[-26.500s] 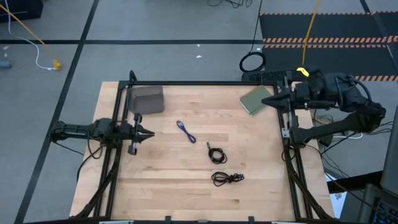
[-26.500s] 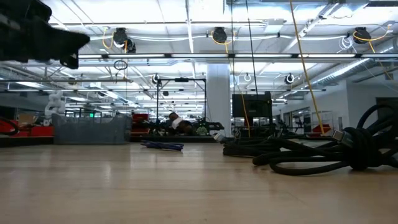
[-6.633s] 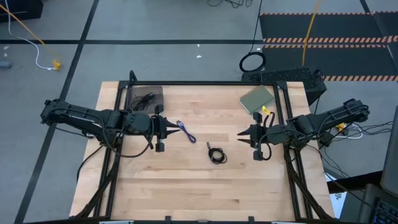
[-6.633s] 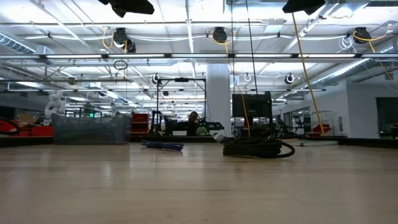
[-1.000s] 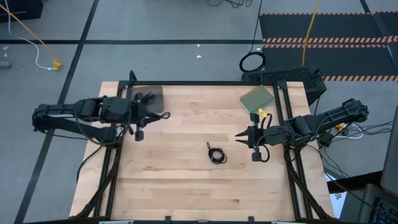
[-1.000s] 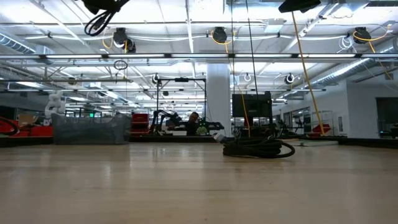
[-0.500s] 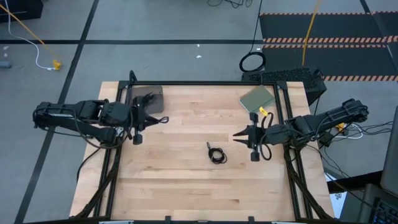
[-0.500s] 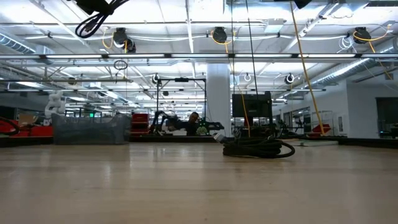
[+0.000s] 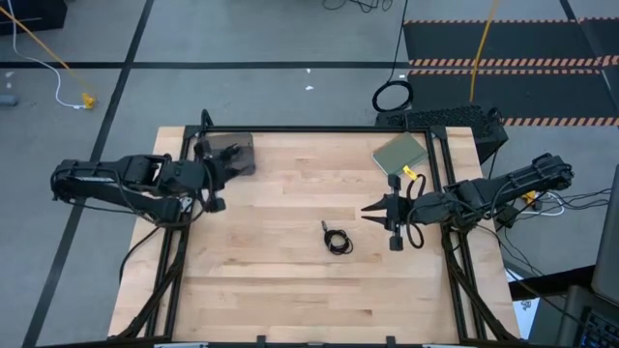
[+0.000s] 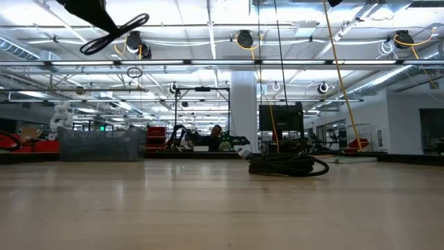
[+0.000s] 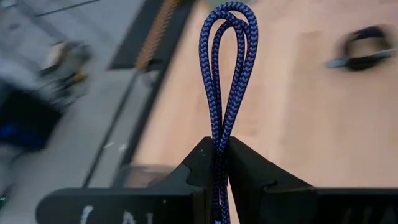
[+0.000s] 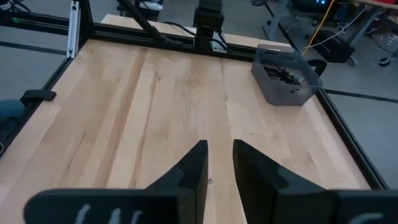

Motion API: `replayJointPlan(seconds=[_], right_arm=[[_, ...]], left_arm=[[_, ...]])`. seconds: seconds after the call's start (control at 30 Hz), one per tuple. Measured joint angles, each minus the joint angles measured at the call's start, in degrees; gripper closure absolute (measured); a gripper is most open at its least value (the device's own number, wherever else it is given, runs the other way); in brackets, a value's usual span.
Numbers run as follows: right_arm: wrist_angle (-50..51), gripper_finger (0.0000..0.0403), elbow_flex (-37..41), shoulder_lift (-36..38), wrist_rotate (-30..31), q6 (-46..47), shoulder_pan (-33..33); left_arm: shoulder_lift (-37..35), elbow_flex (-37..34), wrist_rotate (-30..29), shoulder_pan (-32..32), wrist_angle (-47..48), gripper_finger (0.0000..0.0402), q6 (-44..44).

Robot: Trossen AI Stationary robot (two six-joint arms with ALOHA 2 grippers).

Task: Pick and place USB-C Cables
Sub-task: Put the purple charger cable into the black bin

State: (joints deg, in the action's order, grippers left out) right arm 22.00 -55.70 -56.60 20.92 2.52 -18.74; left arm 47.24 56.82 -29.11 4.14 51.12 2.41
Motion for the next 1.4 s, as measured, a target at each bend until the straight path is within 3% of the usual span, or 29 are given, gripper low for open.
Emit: replayJointPlan(seconds=[0.1, 0.4, 0.57, 0.77, 1.07, 1.4], right_arm=[[-0.9, 0.0337, 0.0, 0.0, 0.0, -0.2, 0.0], [-3.1, 0.0337, 0.0, 0.0, 0.0, -2.0, 0.0], [-3.3, 0.0337, 0.0, 0.0, 0.0, -2.5, 0.0], [-3.3, 0.0337, 0.0, 0.0, 0.0, -3.4, 0.0], [-2.9, 0.0337, 0.0, 0.0, 0.0, -3.3, 0.0], [-1.6, 0.0337, 0.0, 0.0, -0.2, -2.6, 0.0]], left_arm=[[0.4, 0.0, -3.8, -2.7, 1.5, 0.0360, -0.3], [3.6, -3.5, -3.8, -16.8, 1.7, 0.0360, 1.1], [7.3, -7.2, 0.2, -25.7, 1.4, 0.0360, 0.9], [13.3, -11.3, 6.1, -33.4, -5.4, 0.0360, 4.0], [24.3, -12.9, 8.1, -40.4, -9.4, 0.0360, 6.2], [31.2, -12.9, 8.6, -42.8, -10.8, 0.0360, 6.1]])
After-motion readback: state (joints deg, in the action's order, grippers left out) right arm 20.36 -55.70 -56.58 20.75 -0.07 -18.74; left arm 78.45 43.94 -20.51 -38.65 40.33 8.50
